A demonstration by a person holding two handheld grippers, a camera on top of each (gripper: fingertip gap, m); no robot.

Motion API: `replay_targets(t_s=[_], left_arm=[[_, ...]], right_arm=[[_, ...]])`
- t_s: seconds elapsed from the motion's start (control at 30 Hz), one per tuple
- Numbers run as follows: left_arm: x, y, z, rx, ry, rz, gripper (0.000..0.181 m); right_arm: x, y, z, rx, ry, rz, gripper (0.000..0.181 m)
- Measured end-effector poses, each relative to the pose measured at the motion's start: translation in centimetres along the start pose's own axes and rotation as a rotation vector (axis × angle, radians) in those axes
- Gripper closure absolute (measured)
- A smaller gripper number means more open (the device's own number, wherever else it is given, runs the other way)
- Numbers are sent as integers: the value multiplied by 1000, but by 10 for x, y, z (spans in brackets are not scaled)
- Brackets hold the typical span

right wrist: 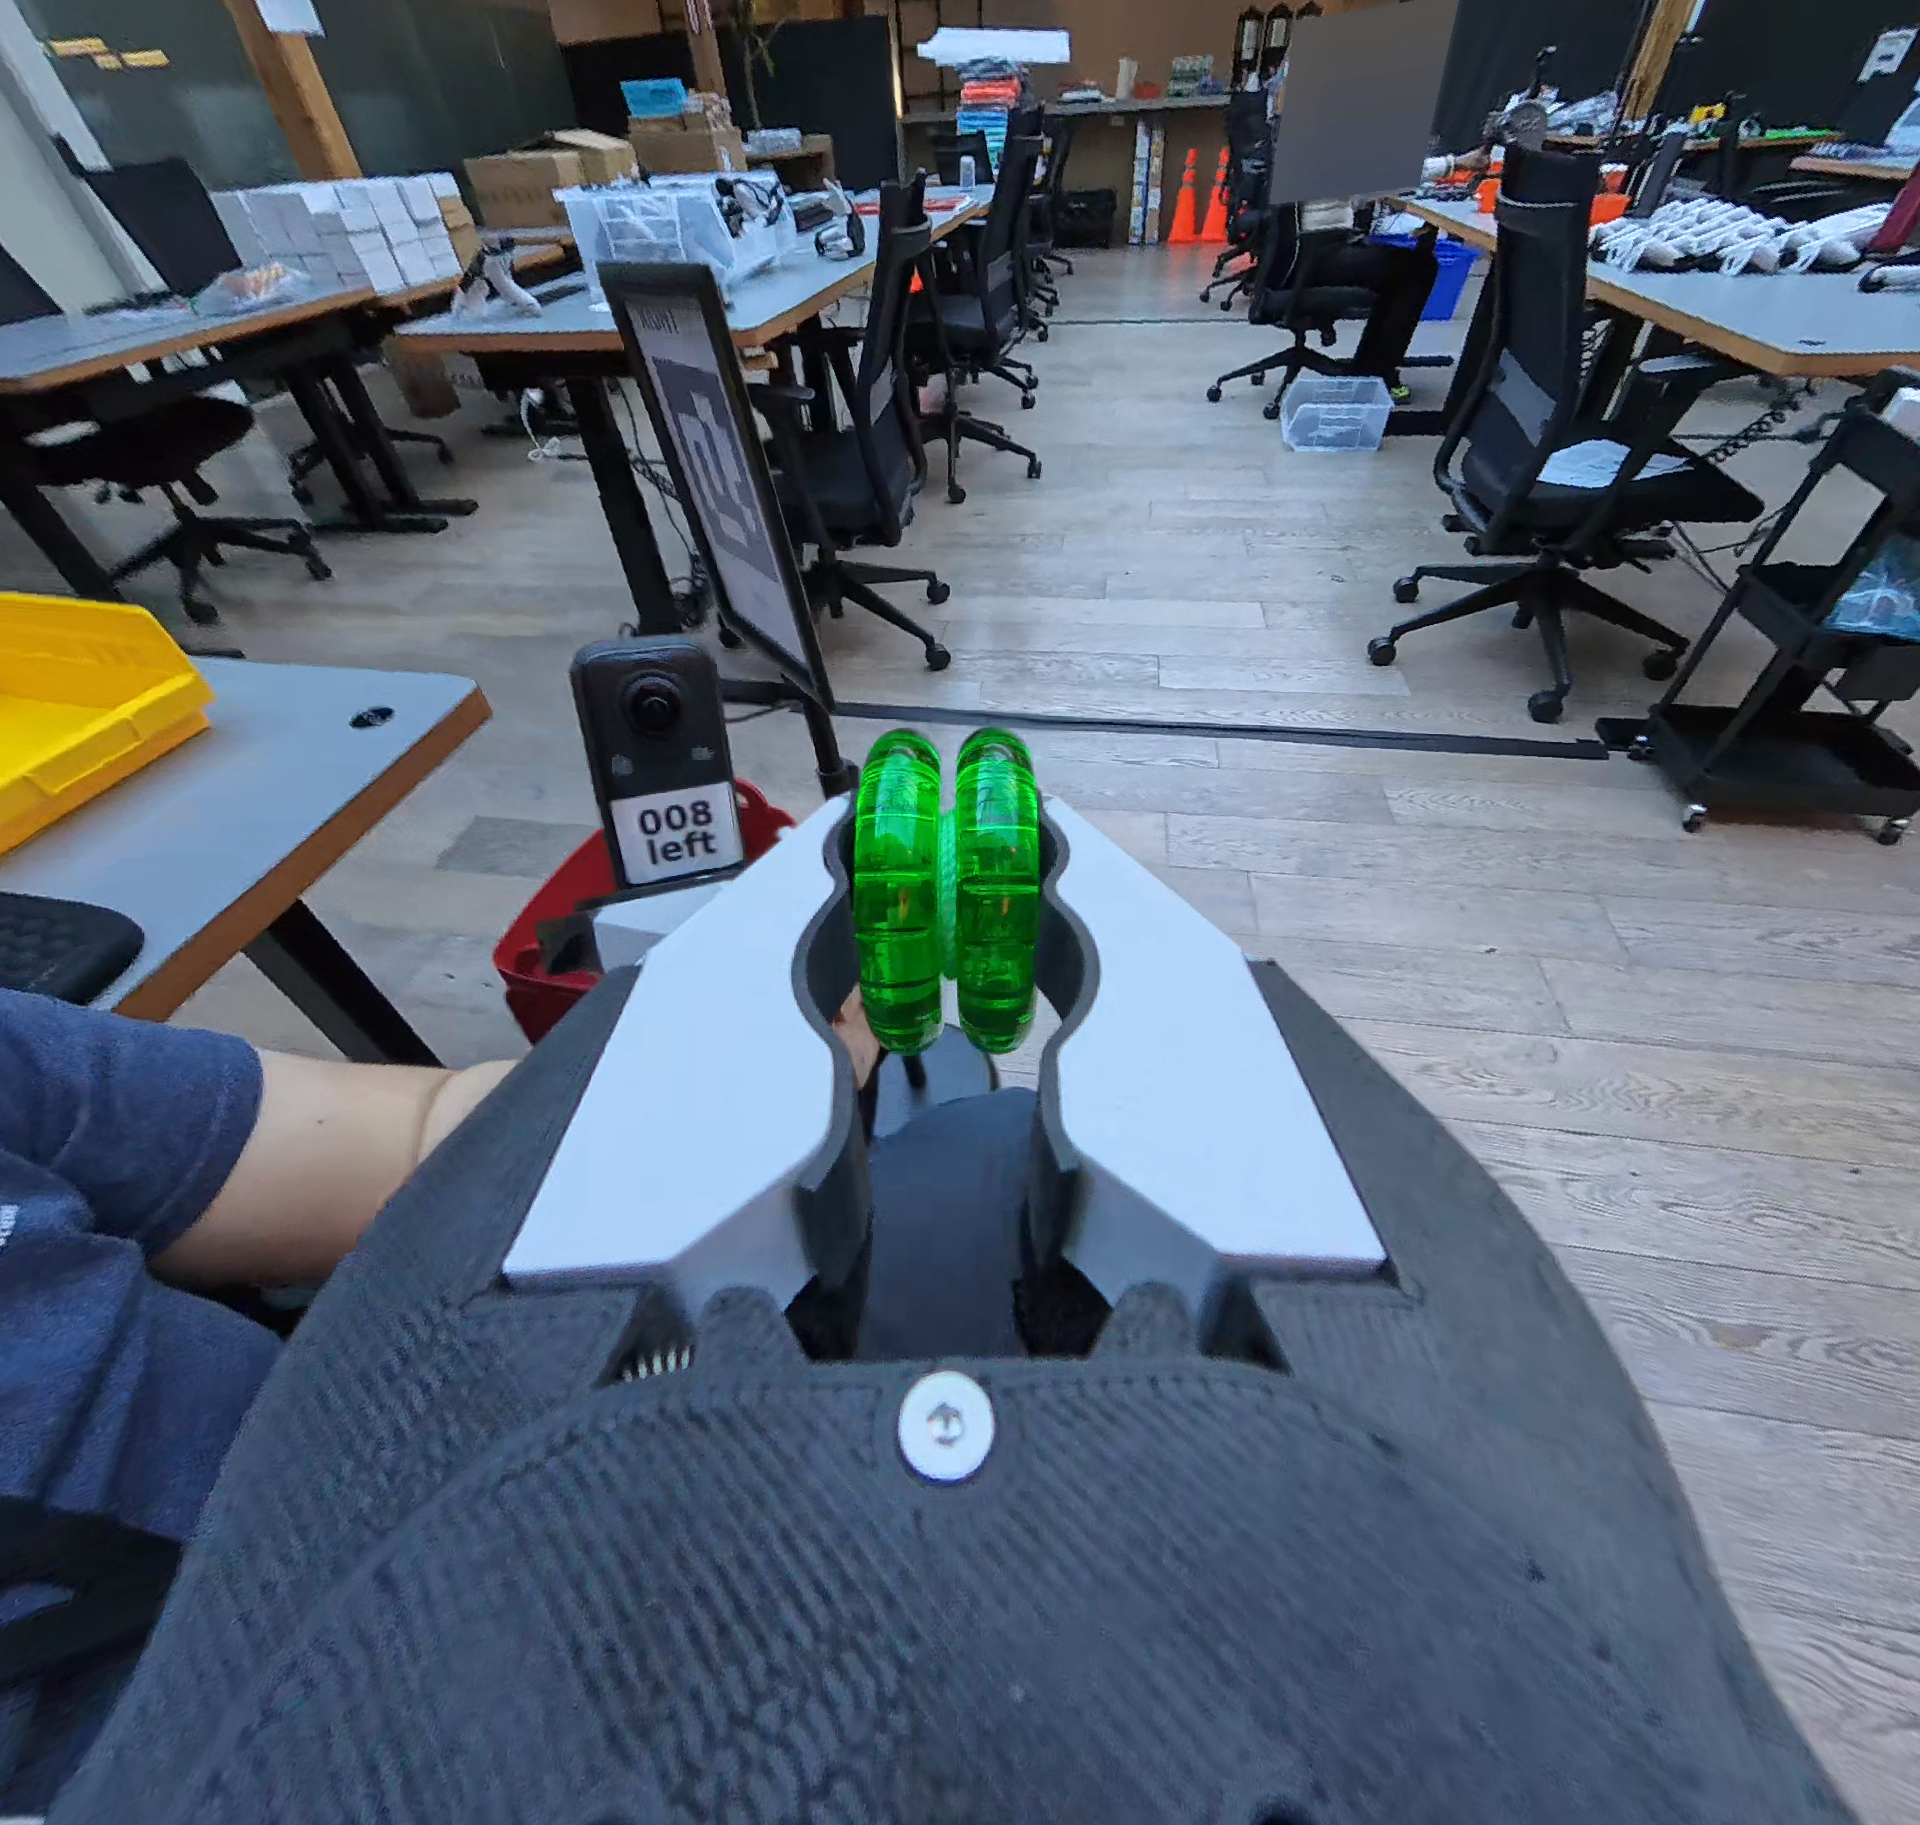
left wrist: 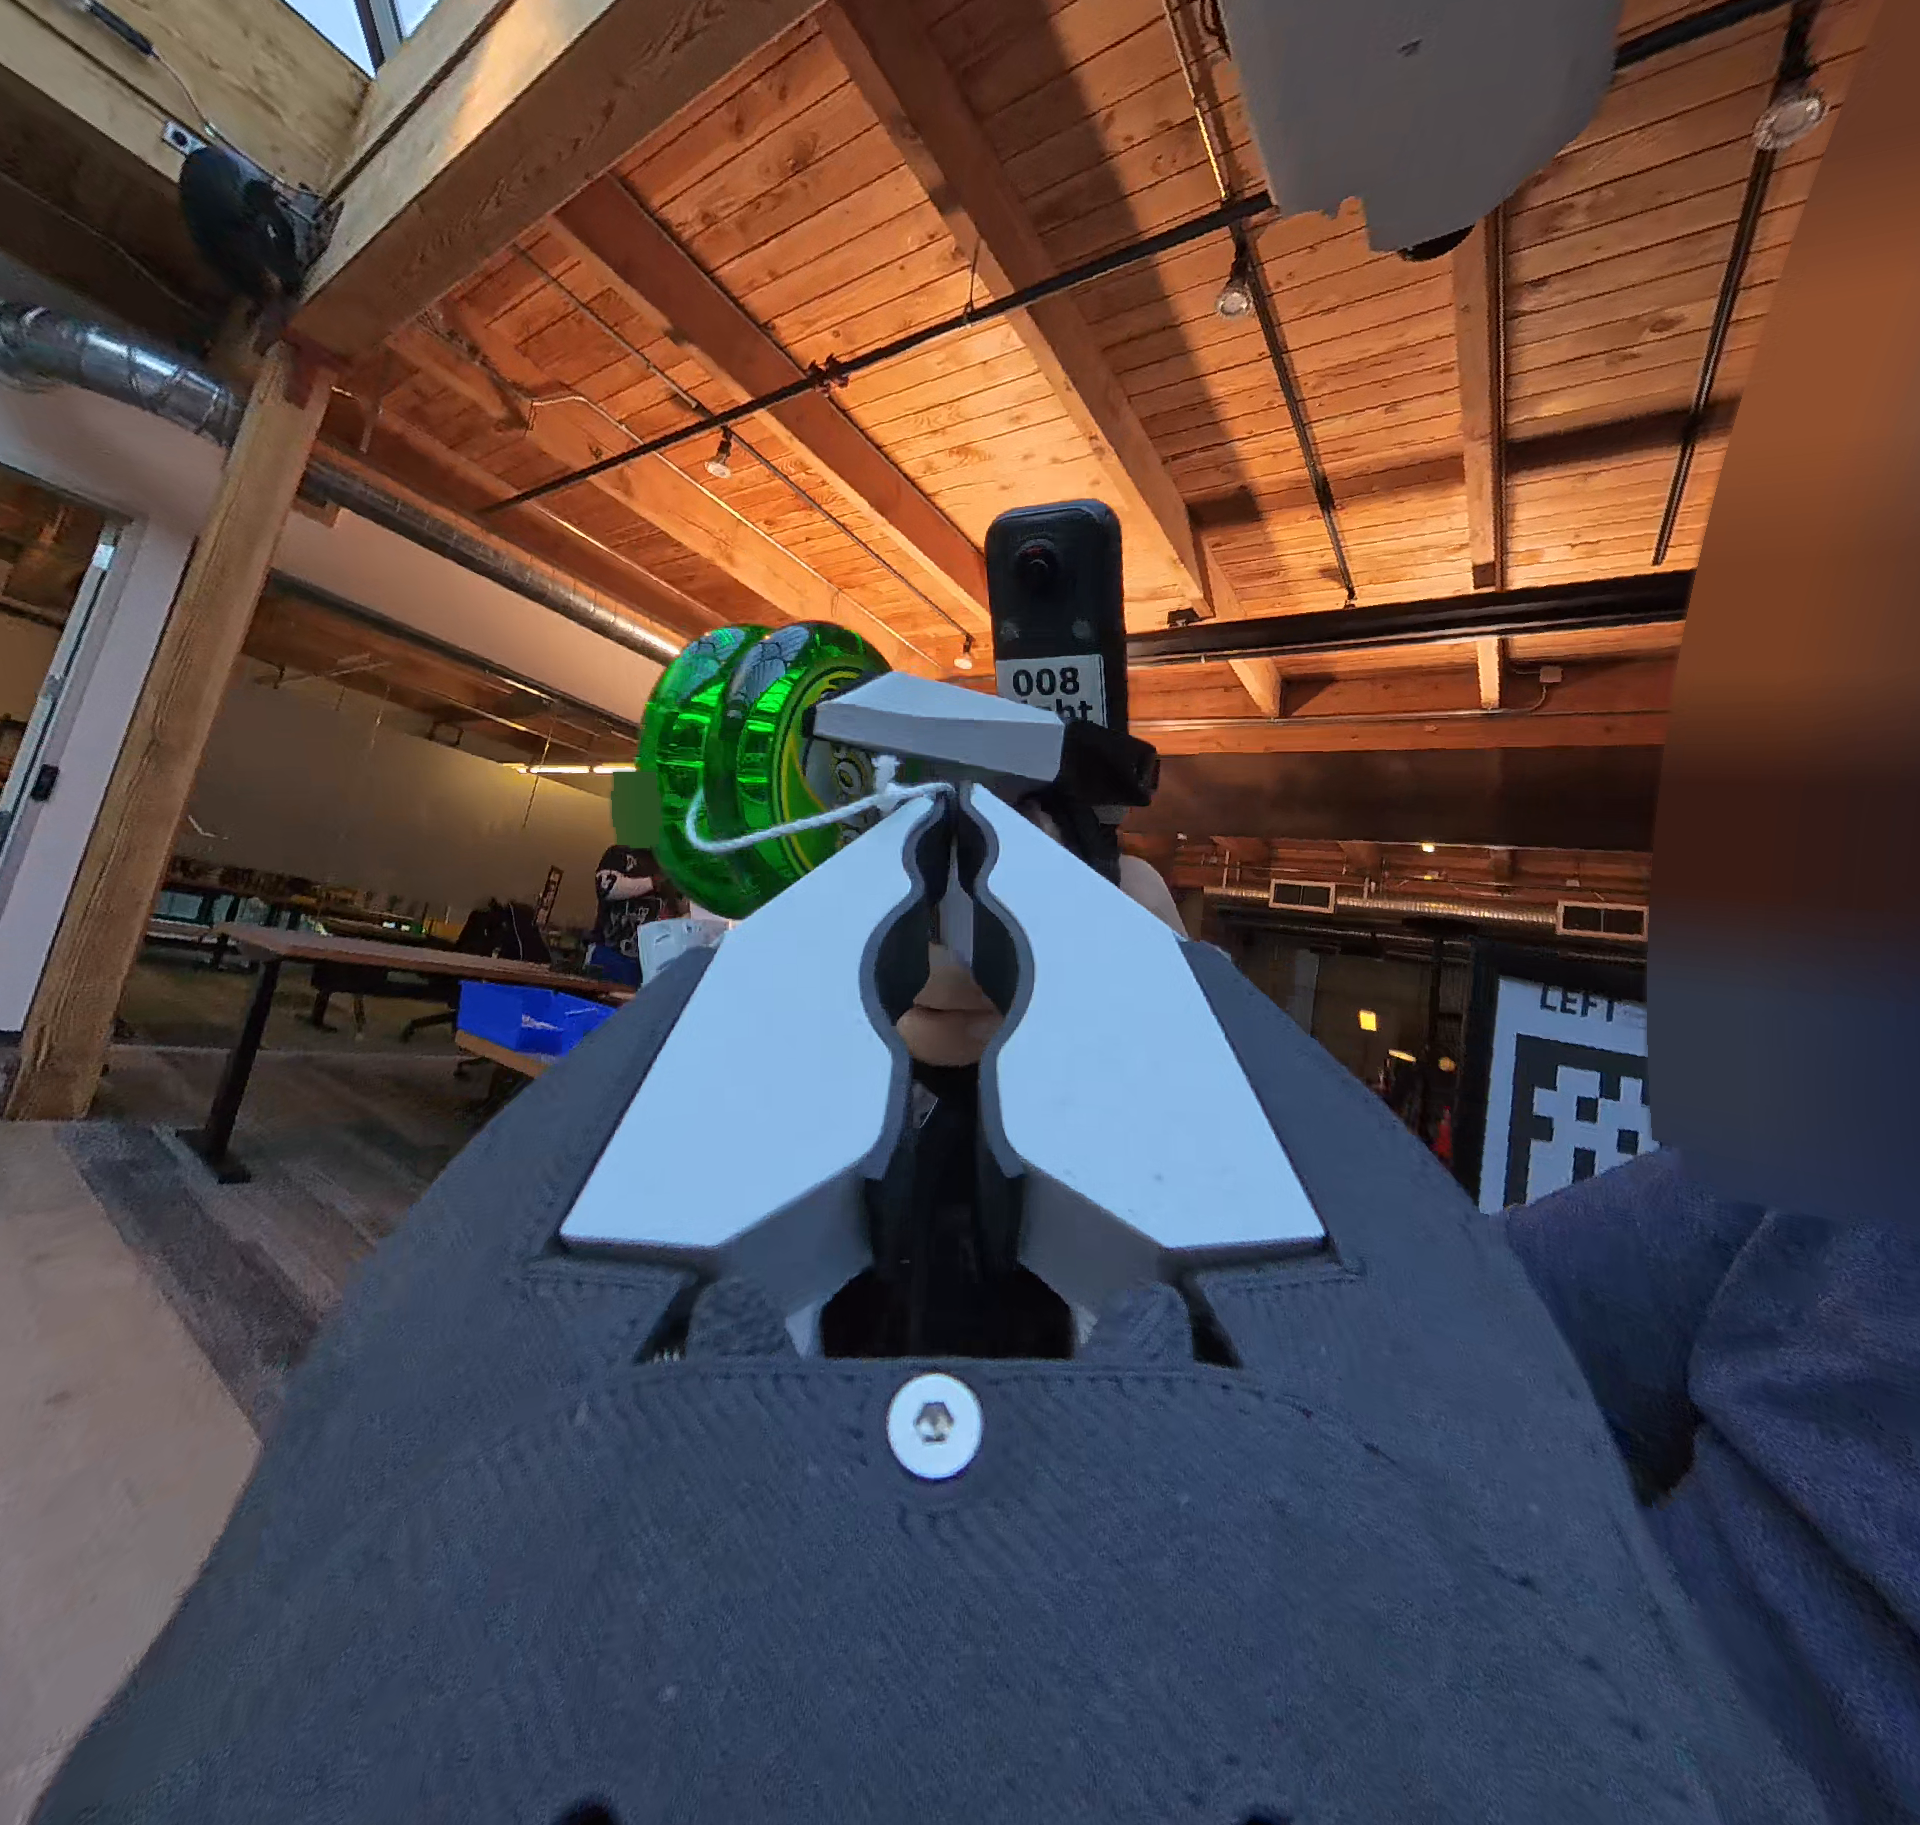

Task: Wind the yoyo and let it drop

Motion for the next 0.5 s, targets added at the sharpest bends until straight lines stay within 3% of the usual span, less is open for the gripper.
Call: replay_targets(t_s=[0.13, 0.23, 0.33, 0.4, 0.47, 0.5], left_arm=[[2, -7, 5, -41, -33, 67, 181], [5, -17, -1, -158, -27, 111, 181], [22, -48, -25, -369, 34, 151, 181], [49, -80, -40, -455, -67, 151, 181], [84, -110, -46, -469, -259, 151, 181], [102, -124, -49, -478, -314, 134, 181]], right_arm=[[-15, 19, 9, 123, 45, -93, 155], [-26, 37, 20, 78, 107, -123, 155], [-34, 62, 27, -2, 221, -173, 155], [-40, 80, 28, -118, 325, -124, 155], [-46, 105, 22, -149, 390, 78, 155], [-51, 115, 17, -143, 449, 99, 155]])
Point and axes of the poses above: each gripper's, where its closed fingertips meet, x out along the fingers, z out of its underside, y = z × x across the jaws, the point moved 10 cm from there along -x, back along the fingers, and after that the axes turned 9 degrees about x, right-handed, at the moved point
